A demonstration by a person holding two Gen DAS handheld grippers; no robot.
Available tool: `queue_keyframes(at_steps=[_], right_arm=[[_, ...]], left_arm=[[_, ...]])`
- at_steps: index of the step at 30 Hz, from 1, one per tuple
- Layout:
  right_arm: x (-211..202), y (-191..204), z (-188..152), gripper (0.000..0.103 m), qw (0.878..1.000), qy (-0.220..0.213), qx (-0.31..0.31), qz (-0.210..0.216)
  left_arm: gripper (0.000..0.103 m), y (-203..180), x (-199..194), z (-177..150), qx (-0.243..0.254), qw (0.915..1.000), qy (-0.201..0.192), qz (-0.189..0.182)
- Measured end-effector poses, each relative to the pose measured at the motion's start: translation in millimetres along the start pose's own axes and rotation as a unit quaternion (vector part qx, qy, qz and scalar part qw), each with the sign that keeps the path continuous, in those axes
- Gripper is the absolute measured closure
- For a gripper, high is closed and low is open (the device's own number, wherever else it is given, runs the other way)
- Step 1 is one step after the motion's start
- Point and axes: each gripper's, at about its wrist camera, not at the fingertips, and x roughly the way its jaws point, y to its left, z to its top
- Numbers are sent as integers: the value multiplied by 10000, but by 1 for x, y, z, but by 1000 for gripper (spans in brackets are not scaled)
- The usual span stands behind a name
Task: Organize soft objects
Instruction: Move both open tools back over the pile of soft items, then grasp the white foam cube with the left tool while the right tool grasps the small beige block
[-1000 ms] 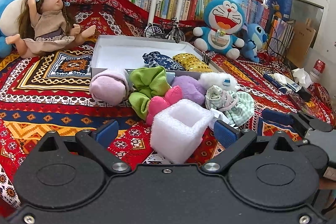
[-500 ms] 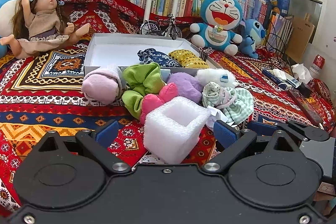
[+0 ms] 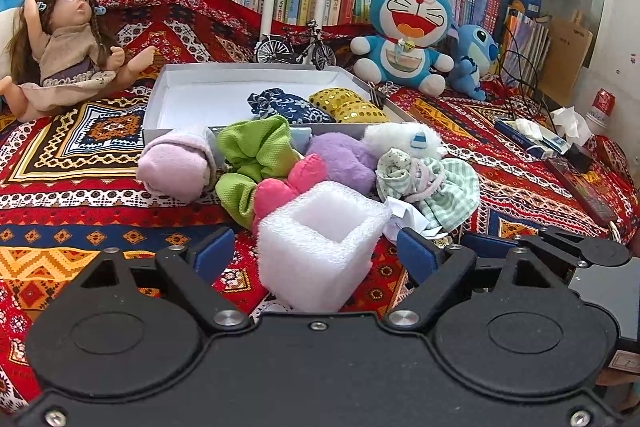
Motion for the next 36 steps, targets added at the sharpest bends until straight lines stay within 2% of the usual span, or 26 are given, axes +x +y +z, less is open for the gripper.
queue_keyframes(at_steps=[5,10,14,18,27,36], right_arm=[[0,0,0,44,10000,-4,-19,-8],[1,0,-1,50,10000,-5,35,-42],[1,0,-1,53,10000,-6,69,-43],[0,2,-1,59,10000,-15,65,-59],[-2,2,1,74,9998,-9,173,56],[-7,6,5,75,9997,-148,192,88]], left_arm=[[21,0,1,-1,0,10000,1,43],[29,2,4,-2,-86,9999,90,15],[30,2,6,-4,-164,9997,186,-46],[43,0,7,-4,-175,9996,219,-37],[46,-1,-1,-1,-122,9999,49,66],[46,-2,-13,9,-21,9996,-213,187]])
